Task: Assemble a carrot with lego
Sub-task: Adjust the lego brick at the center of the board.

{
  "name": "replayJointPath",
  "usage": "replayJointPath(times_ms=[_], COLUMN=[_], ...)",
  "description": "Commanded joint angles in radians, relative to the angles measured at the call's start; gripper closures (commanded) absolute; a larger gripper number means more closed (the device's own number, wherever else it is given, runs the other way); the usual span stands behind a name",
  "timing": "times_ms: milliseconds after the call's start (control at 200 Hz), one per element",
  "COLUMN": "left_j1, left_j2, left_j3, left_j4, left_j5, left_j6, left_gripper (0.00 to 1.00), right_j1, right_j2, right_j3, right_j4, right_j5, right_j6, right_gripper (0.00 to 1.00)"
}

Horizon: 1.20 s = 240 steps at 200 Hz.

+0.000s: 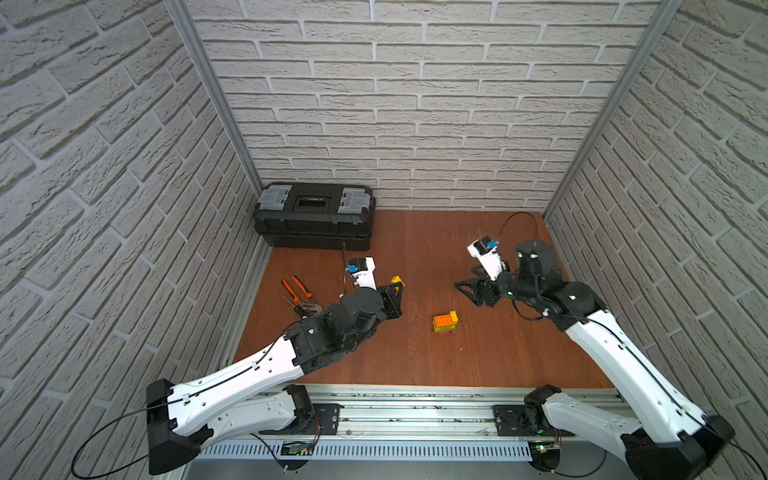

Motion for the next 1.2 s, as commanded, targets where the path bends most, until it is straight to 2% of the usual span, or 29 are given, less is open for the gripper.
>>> replayJointPath(times_ms=[0,110,205,360,495,600,1195], left_j1=[0.052,0.091,0.123,0.172,0.203,0.220,0.249], left_j2=[-0.021,-0.001,0.016,0.024,0.039,0.069,0.074], left_j3=[-0.035,-0.026,-0.021,-0.047,-0.077,-0.082,-0.113], left_j4=[-0.162,-0.200,-0.210,-0.174,-0.133,-0.111,-0.061], left_j5=[0.151,0.242,0.296,0.361,0.406,0.445,0.494], left_j6=[-0.117,-0.101,-0.076,-0.066,-0.064,-0.054,-0.024], left_gripper=[1.00,1.00,1.00,1.00,1.00,1.00,1.00], right_j1=[-0.007,-0.018,-0.018,-0.017,-0.009,0.002,0.016], right_j2=[0.005,0.052,0.099,0.166,0.165,0.171,0.329], right_j3=[-0.114,-0.151,-0.132,-0.100,-0.128,-0.140,-0.087], right_j4=[0.145,0.119,0.129,0.056,0.063,0.074,0.016], right_j5=[-0.172,-0.170,-0.190,-0.208,-0.135,-0.059,-0.099], right_j6=[-0.342,-0.480,-0.474,-0.537,-0.556,-0.554,-0.481], right_gripper=[0.29,0.30,0.30,0.32,0.31,0.32,0.33])
